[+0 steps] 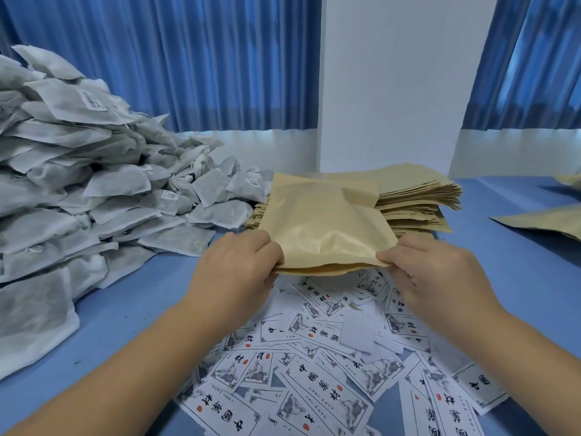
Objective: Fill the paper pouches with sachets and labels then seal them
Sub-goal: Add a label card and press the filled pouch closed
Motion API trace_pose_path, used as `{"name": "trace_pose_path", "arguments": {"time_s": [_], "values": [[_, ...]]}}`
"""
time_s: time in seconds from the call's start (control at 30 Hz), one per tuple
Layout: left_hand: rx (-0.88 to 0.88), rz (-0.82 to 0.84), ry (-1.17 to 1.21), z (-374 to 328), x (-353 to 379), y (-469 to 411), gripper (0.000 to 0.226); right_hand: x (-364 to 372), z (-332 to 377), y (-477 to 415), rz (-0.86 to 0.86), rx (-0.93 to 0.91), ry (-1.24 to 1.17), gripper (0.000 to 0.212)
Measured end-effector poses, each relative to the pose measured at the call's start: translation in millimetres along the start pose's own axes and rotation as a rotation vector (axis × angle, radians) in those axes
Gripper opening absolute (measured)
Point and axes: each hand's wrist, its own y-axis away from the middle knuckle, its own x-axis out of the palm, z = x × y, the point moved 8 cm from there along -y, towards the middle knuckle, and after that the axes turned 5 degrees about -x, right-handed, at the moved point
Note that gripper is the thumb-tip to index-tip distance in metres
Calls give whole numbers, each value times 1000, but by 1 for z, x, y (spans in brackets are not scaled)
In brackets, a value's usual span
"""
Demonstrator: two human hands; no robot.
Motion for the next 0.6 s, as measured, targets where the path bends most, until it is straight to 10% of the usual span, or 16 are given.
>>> {"name": "trace_pose_path", "arguments": {"time_s": [0.6], "values": [[-56,-53,11,-9,-5,-2,21,-1,11,-3,23,-76,-8,10]]}}
